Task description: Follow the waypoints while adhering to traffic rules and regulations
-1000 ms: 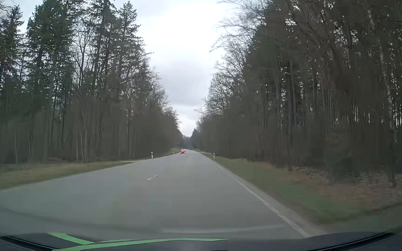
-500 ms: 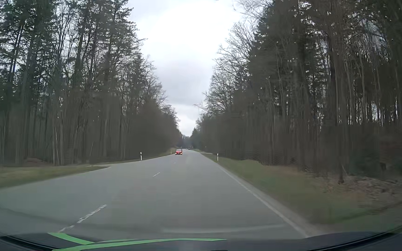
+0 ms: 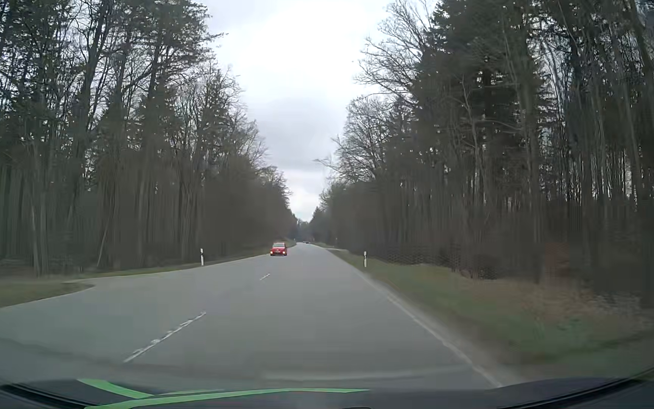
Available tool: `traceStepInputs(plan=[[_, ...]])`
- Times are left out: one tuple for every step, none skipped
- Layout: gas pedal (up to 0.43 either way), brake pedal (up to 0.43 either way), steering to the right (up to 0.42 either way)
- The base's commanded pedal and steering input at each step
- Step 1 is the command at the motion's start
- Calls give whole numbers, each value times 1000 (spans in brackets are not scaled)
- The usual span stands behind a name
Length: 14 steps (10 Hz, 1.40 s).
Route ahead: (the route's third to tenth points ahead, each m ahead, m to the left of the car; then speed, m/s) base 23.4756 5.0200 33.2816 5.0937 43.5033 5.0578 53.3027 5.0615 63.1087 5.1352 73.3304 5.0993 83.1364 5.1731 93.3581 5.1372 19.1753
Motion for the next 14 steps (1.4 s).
traceStepInputs(plan=[[189, 0, 0], [189, 0, 0], [189, 0, 0], [189, 0, 0], [197, 0, 0], [197, 0, 0], [197, 0, 0], [197, 0, 0], [197, 0, 0], [197, 0, 0], [197, 0, 0], [197, 0, 0], [197, 0, 0], [197, 0, 0]])
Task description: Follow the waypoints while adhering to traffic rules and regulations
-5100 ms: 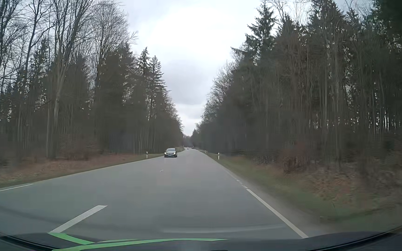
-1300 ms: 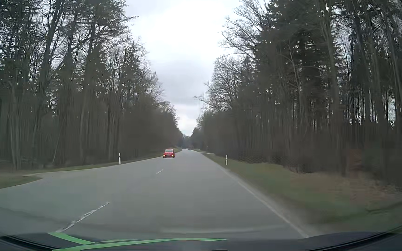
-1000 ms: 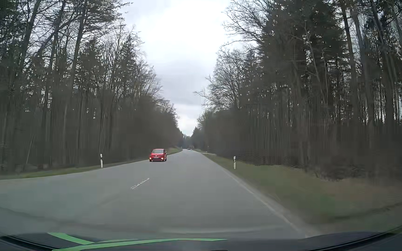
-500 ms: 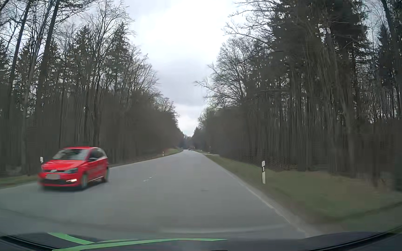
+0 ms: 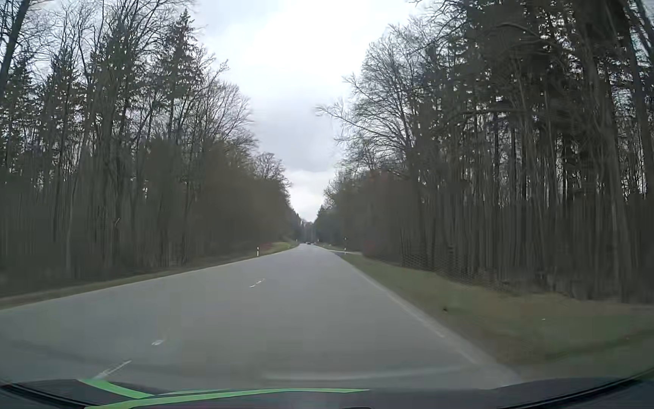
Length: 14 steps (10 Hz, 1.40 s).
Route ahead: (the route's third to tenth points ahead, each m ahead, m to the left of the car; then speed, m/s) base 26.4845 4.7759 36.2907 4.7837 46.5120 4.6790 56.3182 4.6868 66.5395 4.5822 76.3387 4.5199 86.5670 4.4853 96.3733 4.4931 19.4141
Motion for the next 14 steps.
traceStepInputs(plan=[[197, 0, 0], [197, 0, 0], [197, 0, 0], [197, 0, 0], [197, 0, 0], [209, 0, 0], [209, 0, 0], [209, 0, 0], [209, 0, 0], [209, 0, 0], [209, 0, 0], [209, 0, 0], [209, 0, 0], [209, 0, 0]])
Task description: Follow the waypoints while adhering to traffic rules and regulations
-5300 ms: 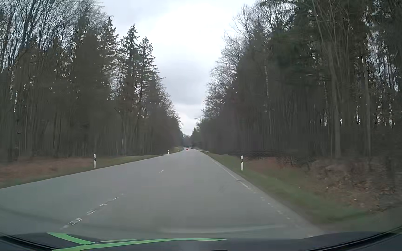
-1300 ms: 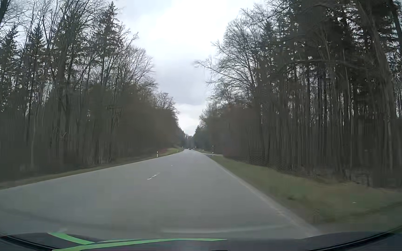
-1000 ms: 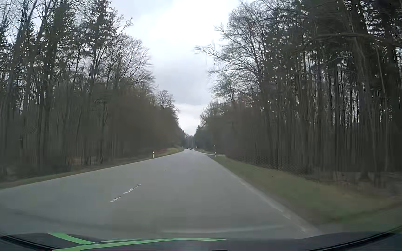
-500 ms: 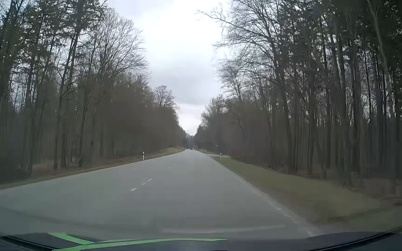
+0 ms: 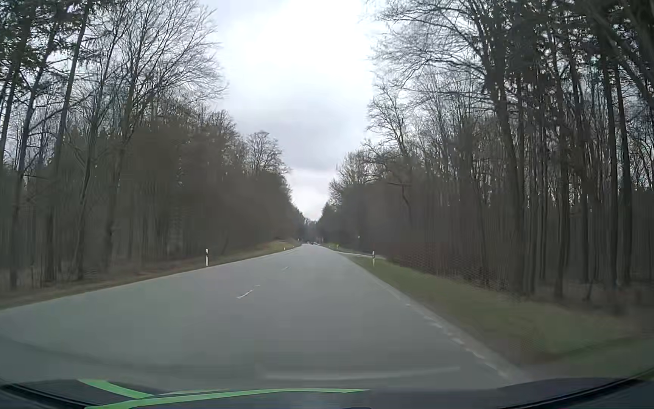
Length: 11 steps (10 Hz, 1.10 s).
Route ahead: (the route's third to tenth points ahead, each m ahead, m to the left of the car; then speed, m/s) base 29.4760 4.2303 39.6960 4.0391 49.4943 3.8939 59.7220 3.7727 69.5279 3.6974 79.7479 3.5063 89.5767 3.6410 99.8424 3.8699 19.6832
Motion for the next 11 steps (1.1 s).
traceStepInputs(plan=[[209, 0, 0], [209, 0, 0], [209, 0, 0], [209, 0, 0], [209, 0, 0], [209, 0, 1], [209, 0, 1], [209, 0, 1], [209, 0, 1], [209, 0, 1], [209, 0, 1]])
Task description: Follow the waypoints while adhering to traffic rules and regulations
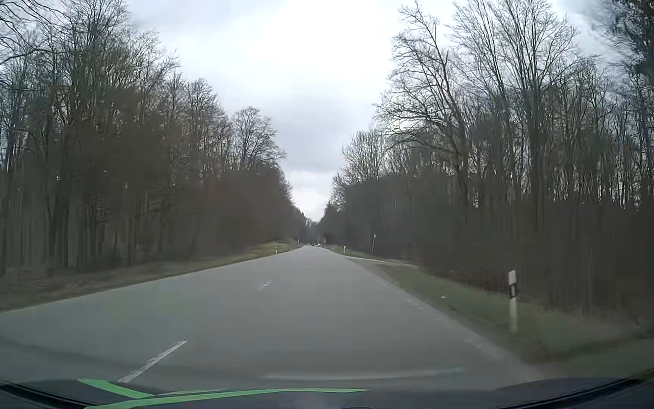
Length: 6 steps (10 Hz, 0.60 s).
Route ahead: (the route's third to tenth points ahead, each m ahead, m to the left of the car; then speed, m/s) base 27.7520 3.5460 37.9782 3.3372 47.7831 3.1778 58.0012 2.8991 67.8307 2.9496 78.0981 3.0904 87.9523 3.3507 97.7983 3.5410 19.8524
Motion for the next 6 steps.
traceStepInputs(plan=[[209, 0, 1], [209, 0, 1], [209, 0, 1], [209, 0, 1], [209, 0, 1], [209, 0, 1]])
